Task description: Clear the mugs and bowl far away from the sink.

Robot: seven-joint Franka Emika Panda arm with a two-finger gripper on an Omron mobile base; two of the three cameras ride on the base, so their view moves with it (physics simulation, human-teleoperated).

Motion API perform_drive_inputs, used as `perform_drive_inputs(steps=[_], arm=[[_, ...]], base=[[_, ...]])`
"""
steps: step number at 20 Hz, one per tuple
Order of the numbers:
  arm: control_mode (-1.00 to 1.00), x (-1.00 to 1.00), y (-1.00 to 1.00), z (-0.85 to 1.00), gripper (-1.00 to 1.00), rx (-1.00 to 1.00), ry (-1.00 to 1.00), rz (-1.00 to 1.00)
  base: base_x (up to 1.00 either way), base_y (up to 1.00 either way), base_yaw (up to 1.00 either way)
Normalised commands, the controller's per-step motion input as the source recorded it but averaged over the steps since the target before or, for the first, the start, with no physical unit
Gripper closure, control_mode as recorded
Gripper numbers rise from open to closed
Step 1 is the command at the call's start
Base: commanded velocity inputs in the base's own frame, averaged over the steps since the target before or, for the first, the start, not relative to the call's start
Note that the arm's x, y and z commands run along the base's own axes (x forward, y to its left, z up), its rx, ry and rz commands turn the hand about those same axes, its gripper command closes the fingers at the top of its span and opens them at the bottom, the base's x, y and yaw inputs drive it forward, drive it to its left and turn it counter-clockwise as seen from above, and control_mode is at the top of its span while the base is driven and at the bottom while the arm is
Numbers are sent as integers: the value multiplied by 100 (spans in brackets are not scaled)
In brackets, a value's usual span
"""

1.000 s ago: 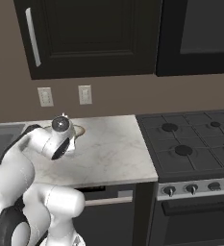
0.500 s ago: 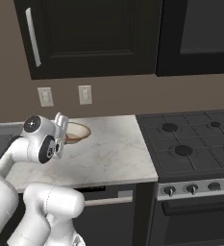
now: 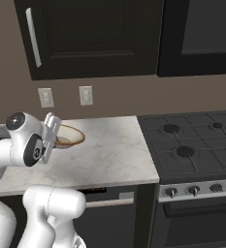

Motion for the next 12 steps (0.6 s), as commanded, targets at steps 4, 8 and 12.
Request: perform_drive_inputs(steps=[4,8,12], arm=[[-100,-64,0,32,100,7,0,0],[-100,-72,0,29,100,5,0,0],[-100,-82,0,18,100,0,0,0]], base=[[0,0,0],[0,0,0],[0,0,0]])
